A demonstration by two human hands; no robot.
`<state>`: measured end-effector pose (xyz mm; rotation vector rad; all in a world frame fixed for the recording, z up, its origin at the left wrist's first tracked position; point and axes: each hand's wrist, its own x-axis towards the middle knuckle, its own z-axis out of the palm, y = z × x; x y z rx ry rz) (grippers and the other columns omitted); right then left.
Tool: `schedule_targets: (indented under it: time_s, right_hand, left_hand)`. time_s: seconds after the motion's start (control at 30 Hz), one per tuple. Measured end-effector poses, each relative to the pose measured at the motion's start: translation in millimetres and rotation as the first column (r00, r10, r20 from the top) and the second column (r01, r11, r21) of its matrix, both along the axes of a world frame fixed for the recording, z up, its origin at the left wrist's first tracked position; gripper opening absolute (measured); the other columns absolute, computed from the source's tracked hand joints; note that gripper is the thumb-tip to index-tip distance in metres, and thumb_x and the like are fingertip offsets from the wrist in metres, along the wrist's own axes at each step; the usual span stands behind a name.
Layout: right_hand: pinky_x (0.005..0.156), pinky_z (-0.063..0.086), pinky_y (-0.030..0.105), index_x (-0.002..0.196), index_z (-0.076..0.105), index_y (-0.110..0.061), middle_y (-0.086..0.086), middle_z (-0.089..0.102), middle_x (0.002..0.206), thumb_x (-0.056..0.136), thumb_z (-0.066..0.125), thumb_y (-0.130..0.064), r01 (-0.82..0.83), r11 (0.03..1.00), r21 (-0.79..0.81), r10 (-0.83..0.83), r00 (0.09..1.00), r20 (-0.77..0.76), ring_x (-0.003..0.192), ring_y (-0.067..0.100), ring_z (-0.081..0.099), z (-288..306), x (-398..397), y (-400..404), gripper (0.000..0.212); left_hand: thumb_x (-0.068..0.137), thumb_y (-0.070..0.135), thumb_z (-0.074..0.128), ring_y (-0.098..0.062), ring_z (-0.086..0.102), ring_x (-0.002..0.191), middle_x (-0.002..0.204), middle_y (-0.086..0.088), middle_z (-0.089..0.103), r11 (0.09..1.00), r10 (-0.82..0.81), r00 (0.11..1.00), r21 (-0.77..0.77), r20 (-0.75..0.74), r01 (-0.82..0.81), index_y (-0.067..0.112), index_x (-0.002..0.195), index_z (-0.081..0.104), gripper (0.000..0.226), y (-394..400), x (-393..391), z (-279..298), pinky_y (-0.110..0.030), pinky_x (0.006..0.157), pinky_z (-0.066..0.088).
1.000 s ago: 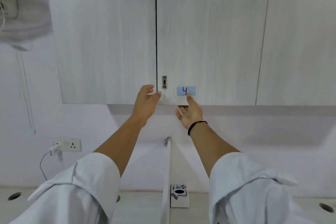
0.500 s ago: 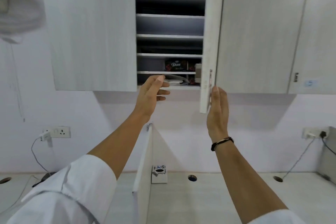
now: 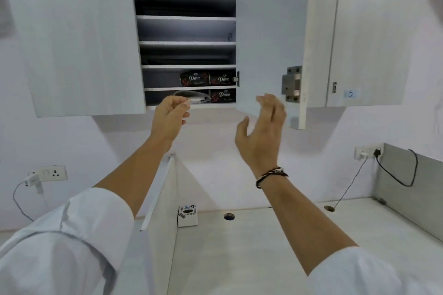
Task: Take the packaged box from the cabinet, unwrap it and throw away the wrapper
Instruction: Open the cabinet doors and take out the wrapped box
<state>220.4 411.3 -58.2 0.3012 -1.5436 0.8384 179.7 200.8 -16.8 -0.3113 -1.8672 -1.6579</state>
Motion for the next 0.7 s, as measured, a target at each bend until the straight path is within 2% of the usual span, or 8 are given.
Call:
schedule_targets:
  time_s: [0.1, 0.27, 0.33, 0.43, 0.53, 0.63, 0.7]
  right_hand:
    - [0.098, 0.048, 0.029, 0.133, 0.053, -0.002, 0.013, 0.053, 0.131, 0.088, 0.058, -0.007, -0.141, 0.989, 0.044, 0.133, 0.981, 0.14, 0.121, 0.028, 0.054, 3.4, -31.7, -22.4, 0.046]
    - [0.094, 0.052, 0.04, 0.127, 0.055, -0.008, 0.006, 0.059, 0.122, 0.09, 0.059, -0.012, -0.266, 0.956, 0.125, 0.202, 0.904, 0.376, 0.112, 0.024, 0.058, 10.3, -128.9, -53.3, 0.037]
    - [0.091, 0.053, 0.043, 0.128, 0.054, -0.006, 0.01, 0.06, 0.123, 0.09, 0.06, -0.012, -0.265, 0.951, 0.158, 0.18, 0.892, 0.415, 0.109, 0.027, 0.06, 16.3, -172.2, -64.7, 0.038]
    - [0.096, 0.053, 0.042, 0.137, 0.05, -0.005, 0.014, 0.057, 0.129, 0.092, 0.064, -0.017, -0.255, 0.947, 0.196, 0.136, 0.871, 0.473, 0.113, 0.029, 0.058, 28.9, -237.6, -80.0, 0.049]
    - [0.107, 0.046, 0.04, 0.146, 0.043, -0.004, 0.016, 0.051, 0.143, 0.094, 0.067, -0.027, -0.225, 0.946, 0.234, 0.075, 0.852, 0.518, 0.131, 0.033, 0.05, 44.3, -304.1, -93.2, 0.062]
    - [0.105, 0.046, 0.039, 0.145, 0.045, -0.005, 0.012, 0.051, 0.145, 0.092, 0.067, -0.044, -0.189, 0.933, 0.307, -0.014, 0.832, 0.555, 0.134, 0.031, 0.048, 52.2, -349.3, -99.9, 0.069]
    - [0.105, 0.046, 0.039, 0.143, 0.048, -0.007, 0.009, 0.056, 0.141, 0.089, 0.065, -0.057, -0.162, 0.912, 0.376, -0.073, 0.839, 0.539, 0.132, 0.03, 0.049, 51.6, -366.2, -102.0, 0.075]
  left_hand:
    - [0.1, 0.017, 0.06, -0.02, 0.07, 0.099, 0.108, -0.002, 0.073, 0.999, 0.047, 0.999, -0.022, 0.01, -0.047, 0.017, 0.115, 0.066, 0.016, -9.3, -23.4, -1.2, -0.037, 0.09, 0.058]
    - [0.099, 0.022, 0.061, -0.025, 0.069, 0.104, 0.107, -0.001, 0.071, 0.984, 0.144, 0.989, -0.11, 0.013, -0.142, 0.022, 0.114, 0.065, 0.016, -39.5, -97.5, -5.3, -0.041, 0.094, 0.06]
    - [0.099, 0.024, 0.061, -0.023, 0.065, 0.105, 0.114, 0.003, 0.067, 0.963, 0.185, 0.983, -0.199, 0.011, -0.179, 0.02, 0.121, 0.063, 0.023, -52.4, -132.6, -4.0, -0.034, 0.086, 0.055]
    - [0.097, 0.022, 0.064, -0.018, 0.057, 0.109, 0.125, 0.003, 0.06, 0.887, 0.276, 0.961, -0.38, -0.022, -0.263, 0.014, 0.135, 0.057, 0.04, -70.2, -188.1, 1.9, -0.031, 0.087, 0.045]
    - [0.091, 0.027, 0.067, -0.026, 0.058, 0.11, 0.128, -0.008, 0.06, 0.761, 0.366, 0.93, -0.563, -0.037, -0.322, 0.009, 0.133, 0.058, 0.047, -89.3, -251.8, 12.0, -0.037, 0.088, 0.048]
    - [0.089, 0.044, 0.064, -0.035, 0.062, 0.115, 0.126, -0.012, 0.065, 0.665, 0.375, 0.927, -0.692, -0.017, -0.282, 0.01, 0.128, 0.059, 0.052, -96.6, -294.7, 20.4, -0.043, 0.091, 0.053]
    - [0.091, 0.059, 0.058, -0.034, 0.064, 0.117, 0.125, -0.006, 0.069, 0.593, 0.378, 0.925, -0.757, -0.039, -0.274, 0.019, 0.14, 0.053, 0.063, -95.5, -309.5, 23.9, -0.048, 0.098, 0.052]
